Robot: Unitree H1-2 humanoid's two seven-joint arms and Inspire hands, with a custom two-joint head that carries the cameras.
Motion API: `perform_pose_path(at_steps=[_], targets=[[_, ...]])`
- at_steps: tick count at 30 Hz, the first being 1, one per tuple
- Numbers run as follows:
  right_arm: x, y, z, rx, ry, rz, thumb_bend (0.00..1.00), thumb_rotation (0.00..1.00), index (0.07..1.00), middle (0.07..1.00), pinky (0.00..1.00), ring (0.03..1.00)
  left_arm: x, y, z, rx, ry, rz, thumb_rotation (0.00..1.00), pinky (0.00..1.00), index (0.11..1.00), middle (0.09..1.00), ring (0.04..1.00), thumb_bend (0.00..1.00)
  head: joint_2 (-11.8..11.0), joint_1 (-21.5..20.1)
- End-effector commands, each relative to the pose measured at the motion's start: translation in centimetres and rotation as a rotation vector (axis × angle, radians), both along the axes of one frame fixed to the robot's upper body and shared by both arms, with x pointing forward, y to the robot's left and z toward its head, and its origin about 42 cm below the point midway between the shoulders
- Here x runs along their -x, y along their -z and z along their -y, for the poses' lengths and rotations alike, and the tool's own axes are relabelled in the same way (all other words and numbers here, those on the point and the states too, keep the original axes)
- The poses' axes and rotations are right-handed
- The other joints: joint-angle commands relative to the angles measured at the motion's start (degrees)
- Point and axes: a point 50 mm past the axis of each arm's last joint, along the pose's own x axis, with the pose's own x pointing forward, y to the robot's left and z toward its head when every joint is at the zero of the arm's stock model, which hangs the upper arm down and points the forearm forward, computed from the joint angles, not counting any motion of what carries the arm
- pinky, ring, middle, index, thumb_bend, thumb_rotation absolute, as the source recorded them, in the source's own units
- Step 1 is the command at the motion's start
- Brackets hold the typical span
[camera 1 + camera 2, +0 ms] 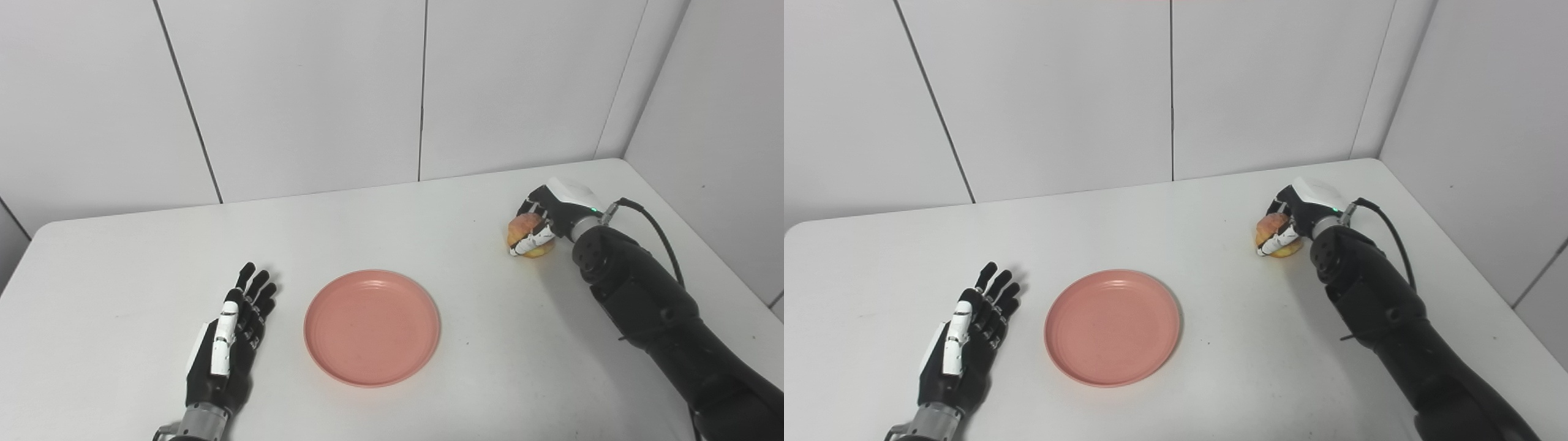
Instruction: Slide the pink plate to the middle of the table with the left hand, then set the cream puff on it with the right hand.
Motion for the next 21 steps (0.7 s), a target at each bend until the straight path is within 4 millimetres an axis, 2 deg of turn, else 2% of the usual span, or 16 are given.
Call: perform_pose_path(at_steps=[1, 11, 15, 21], targets=[[-0.2, -4.7, -0.2, 0.024, -0.006, 0.124, 0.52, 0.0, 0.54, 0.427, 0.32, 0.389, 1.9, 3.5, -0.7, -0.028, -0.028, -0.157, 1.0, 0.99, 0.966, 0.969, 0.96, 0.41, 0.1, 0.3], [2.3, -8.3, -4.9, 0.018, -0.168, 0.238, 0.52, 0.0, 0.526, 0.441, 0.33, 0.422, 2.3, 3.5, 0.0, -0.047, -0.048, -0.143, 1.0, 0.97, 0.951, 0.96, 0.951, 0.42, 0.2, 1.7], [2.9, -9.0, -6.6, 0.023, -0.219, 0.255, 0.52, 0.0, 0.524, 0.438, 0.32, 0.413, 2.4, 3.5, 0.3, -0.049, -0.054, -0.141, 1.0, 0.96, 0.946, 0.955, 0.946, 0.42, 0.2, 2.4], [4.4, -9.7, -9.5, 0.023, -0.317, 0.285, 0.52, 0.0, 0.537, 0.43, 0.28, 0.369, 2.3, 3.4, 1.3, -0.057, -0.054, -0.134, 1.0, 0.96, 0.951, 0.957, 0.947, 0.43, 0.3, 6.2]])
